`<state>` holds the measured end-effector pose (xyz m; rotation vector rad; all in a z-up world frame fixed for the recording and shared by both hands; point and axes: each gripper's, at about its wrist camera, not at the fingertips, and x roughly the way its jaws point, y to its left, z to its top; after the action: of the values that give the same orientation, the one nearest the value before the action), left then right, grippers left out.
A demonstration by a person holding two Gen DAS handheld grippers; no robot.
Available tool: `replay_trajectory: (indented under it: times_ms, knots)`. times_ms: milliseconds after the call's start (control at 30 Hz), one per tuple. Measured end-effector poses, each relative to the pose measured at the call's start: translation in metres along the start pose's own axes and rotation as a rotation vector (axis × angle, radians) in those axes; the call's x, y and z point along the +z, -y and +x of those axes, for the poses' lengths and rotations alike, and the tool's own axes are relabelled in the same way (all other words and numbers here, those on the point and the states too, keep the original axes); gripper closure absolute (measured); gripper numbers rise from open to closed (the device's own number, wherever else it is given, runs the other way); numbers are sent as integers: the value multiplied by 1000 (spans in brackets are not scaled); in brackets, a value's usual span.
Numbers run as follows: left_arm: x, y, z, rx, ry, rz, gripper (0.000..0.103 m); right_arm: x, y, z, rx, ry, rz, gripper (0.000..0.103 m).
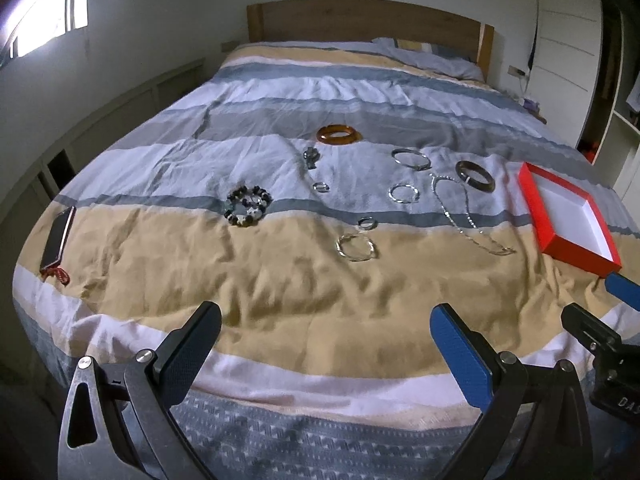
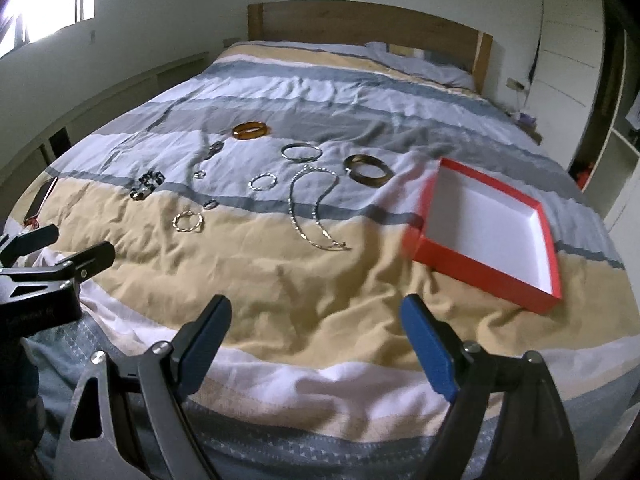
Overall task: Organize jewelry
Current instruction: 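Grasp the silver hoop earring with the left tool while the right tool grasps the silver chain necklace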
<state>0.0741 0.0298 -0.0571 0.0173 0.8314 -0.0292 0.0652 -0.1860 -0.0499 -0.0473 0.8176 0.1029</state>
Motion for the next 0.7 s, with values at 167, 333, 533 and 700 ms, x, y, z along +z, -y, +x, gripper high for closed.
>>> replay_trajectory:
  times_ms: [167,333,533,700]
  knots:
    - [7,1,20,-37,-29,0,16,11,13,19,59,-16,28,18]
    - [18,7,41,-86,-36,15,19,32,25,48,141,-43,56,19]
    - [36,10,79,-125,-60,11,30,61,22,103,217,-85,37,19]
    - [43,6,110,-132,-99,-6,34,74,14,150,232,-140,4,20]
